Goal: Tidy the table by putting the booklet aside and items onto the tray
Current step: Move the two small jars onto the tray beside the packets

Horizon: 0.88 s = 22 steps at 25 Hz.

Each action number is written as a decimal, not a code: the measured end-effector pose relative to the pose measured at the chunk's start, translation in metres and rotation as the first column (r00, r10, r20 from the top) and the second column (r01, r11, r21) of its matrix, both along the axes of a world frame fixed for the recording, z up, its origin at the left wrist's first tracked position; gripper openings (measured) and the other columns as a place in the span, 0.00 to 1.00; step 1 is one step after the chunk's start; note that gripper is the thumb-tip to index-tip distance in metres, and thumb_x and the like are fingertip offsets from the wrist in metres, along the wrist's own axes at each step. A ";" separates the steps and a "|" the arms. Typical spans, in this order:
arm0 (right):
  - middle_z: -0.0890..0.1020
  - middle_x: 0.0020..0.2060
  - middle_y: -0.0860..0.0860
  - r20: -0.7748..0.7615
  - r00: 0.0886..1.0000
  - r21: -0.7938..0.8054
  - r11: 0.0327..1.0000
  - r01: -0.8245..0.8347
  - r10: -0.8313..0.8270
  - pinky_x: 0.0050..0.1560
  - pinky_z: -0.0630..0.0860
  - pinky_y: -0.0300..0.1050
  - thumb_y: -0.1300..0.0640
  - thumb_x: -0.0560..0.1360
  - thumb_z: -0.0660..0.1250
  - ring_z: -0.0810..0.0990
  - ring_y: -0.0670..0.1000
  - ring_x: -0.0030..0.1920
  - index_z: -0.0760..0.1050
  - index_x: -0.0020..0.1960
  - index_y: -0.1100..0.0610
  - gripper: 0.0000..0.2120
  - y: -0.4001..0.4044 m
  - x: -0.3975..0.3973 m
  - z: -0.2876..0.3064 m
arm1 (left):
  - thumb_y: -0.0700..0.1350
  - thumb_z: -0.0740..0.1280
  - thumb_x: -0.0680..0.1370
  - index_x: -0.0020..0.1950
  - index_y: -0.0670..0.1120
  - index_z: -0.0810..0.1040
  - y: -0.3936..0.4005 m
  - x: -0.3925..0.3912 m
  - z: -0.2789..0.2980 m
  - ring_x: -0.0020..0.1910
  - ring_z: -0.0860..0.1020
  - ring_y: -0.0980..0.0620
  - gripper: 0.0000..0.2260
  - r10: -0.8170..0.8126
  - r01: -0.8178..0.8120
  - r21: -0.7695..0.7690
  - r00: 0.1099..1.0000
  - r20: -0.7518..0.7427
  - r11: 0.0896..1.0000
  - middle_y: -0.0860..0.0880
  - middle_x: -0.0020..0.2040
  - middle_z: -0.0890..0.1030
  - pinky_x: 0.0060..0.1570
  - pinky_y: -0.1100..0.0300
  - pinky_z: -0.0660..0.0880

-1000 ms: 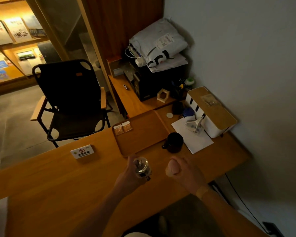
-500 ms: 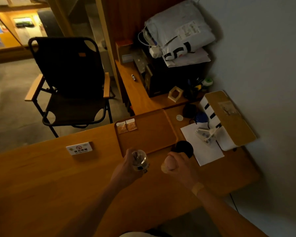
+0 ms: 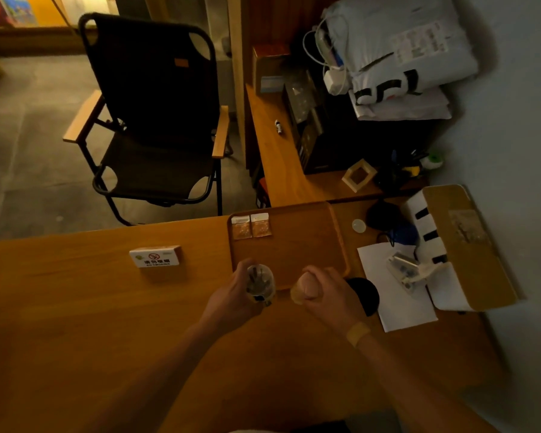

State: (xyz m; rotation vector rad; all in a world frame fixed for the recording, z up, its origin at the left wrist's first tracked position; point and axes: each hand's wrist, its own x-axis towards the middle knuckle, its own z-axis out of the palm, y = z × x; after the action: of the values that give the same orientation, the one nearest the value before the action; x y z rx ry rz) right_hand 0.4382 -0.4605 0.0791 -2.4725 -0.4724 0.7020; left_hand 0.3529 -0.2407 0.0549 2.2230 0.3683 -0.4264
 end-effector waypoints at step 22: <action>0.70 0.63 0.50 0.125 0.958 -0.018 0.966 -0.258 0.258 0.44 0.77 0.47 0.60 0.69 0.72 0.75 0.58 0.59 0.66 0.66 0.45 0.29 -0.009 0.182 -0.075 | 0.41 0.77 0.68 0.74 0.53 0.59 -0.047 0.158 -0.056 0.67 0.71 0.44 0.40 0.127 -0.140 0.146 0.987 0.094 0.979 0.47 0.71 0.70 0.56 0.50 0.77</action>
State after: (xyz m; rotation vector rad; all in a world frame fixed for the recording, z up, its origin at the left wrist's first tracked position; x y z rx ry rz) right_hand 0.6198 -0.4700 0.0040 -2.4918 -0.8555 0.6462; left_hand 0.5106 -0.2876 -0.0012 2.3387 0.5174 -0.2387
